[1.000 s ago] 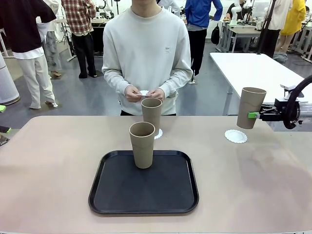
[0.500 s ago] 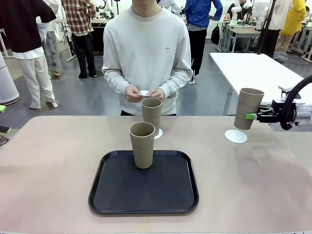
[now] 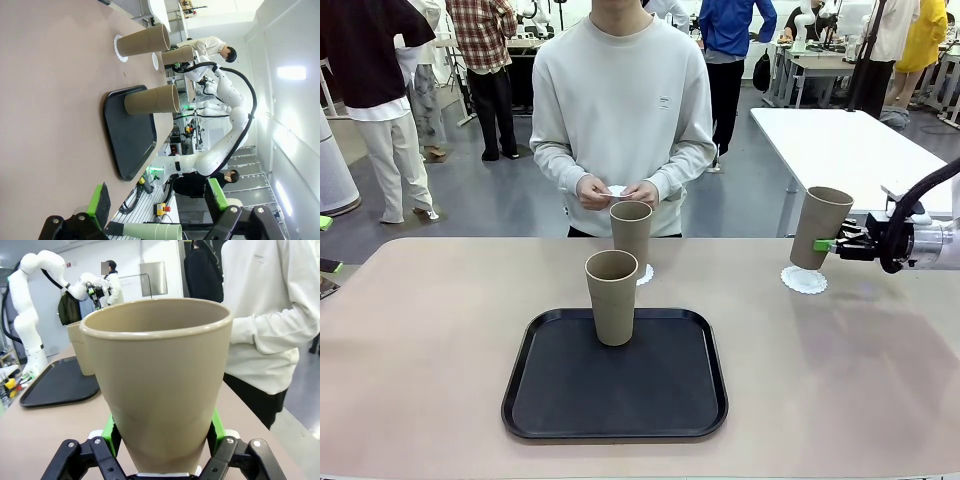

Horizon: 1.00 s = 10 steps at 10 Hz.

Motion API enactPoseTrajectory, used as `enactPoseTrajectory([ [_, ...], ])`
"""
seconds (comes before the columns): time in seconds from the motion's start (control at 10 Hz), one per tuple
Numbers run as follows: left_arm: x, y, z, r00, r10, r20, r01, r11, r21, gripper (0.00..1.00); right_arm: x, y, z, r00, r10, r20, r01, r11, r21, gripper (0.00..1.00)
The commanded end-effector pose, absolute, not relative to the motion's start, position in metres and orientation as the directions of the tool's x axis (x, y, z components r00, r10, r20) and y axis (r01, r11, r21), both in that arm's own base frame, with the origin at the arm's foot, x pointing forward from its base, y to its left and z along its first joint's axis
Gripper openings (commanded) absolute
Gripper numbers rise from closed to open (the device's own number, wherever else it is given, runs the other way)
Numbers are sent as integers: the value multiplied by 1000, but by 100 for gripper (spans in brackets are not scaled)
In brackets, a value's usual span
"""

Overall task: Place coasters on the table and set cups on them.
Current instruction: Take one Reusable plastic cup from the Flat Tray and place it on a coaster set by the human.

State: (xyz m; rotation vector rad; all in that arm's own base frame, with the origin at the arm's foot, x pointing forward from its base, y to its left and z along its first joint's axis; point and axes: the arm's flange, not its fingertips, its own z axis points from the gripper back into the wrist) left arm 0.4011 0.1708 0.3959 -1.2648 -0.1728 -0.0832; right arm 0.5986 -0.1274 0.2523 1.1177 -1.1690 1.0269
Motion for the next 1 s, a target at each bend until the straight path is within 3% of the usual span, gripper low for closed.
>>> enactPoseTrajectory([
  [0.0,400,172,397,982,21,188,174,296,-939,100,603,-131,248,81,63,995,-987,144,71,82],
  [0.9,400,172,397,982,21,188,174,296,-939,100,603,-128,233,65,133,989,-992,117,49,82],
])
